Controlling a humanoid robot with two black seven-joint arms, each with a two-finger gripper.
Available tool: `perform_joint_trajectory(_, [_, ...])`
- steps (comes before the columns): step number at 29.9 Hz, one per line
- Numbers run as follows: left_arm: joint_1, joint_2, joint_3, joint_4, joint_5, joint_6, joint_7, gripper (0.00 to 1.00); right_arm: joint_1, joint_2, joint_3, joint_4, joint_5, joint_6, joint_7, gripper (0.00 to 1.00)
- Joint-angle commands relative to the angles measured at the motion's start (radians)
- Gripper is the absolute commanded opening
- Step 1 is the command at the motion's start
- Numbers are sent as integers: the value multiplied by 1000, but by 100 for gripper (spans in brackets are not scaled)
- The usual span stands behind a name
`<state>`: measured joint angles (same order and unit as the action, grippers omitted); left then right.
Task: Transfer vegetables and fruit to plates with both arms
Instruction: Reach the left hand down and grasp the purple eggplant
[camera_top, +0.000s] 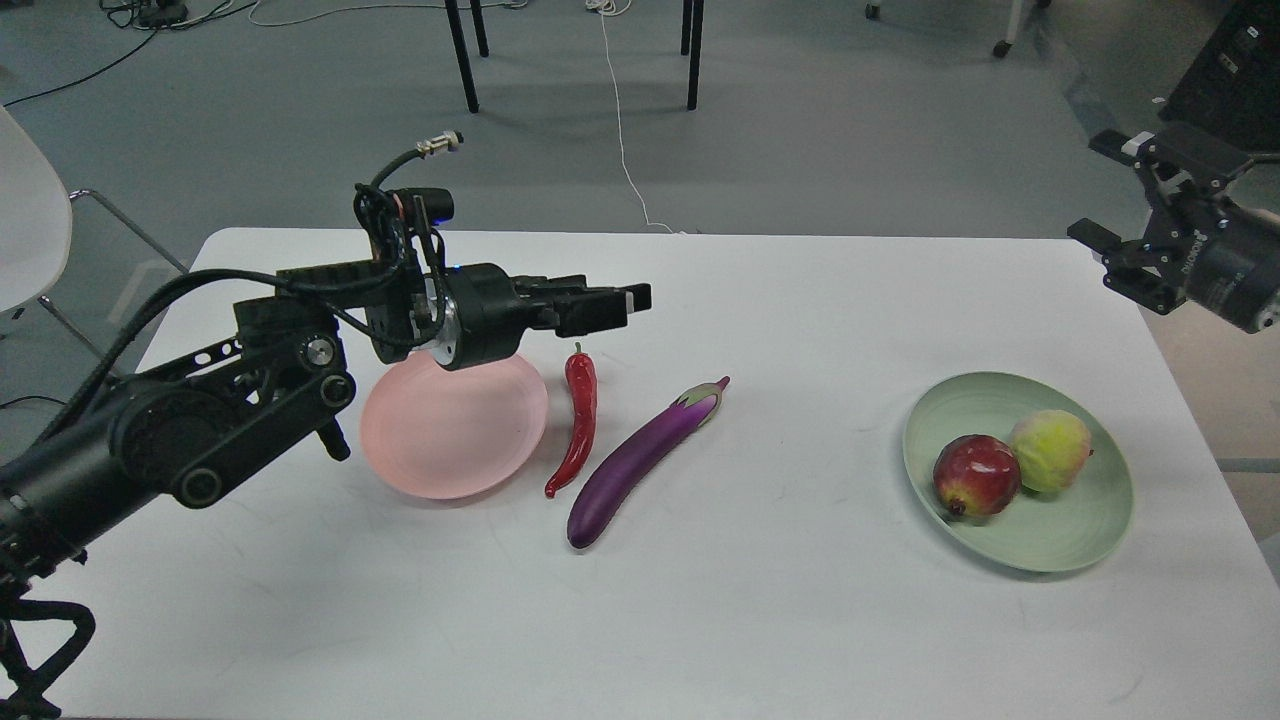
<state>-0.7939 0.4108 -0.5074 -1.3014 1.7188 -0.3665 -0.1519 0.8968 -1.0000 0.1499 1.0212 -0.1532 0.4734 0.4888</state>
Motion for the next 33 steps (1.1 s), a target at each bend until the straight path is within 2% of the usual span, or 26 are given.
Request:
perform_joint_trajectory(1, [-11, -43, 75, -16, 210, 23, 2, 98, -22, -8, 2, -1, 61, 13, 0, 98])
perform_joint_trajectory(6, [-1, -107, 135, 8, 442, 29, 3, 97, -52, -6, 4, 11, 84, 13, 0, 98])
perform_joint_trajectory(12, [10, -138, 256, 74, 458, 116, 8, 90, -122, -6, 5, 2, 184, 15, 0, 98])
perform_joint_trajectory(18, [22, -161, 271, 139, 461, 121, 8, 82, -164, -6, 7, 2, 250, 15, 0, 98])
perform_joint_trajectory(27, [36, -184, 270, 162, 463, 124, 8, 56, -200, 37, 45, 0, 362, 15, 0, 98])
perform_joint_trajectory(33, [30, -188, 271, 163, 463, 123, 9, 26, -200, 104, 178, -13, 380, 15, 0, 98])
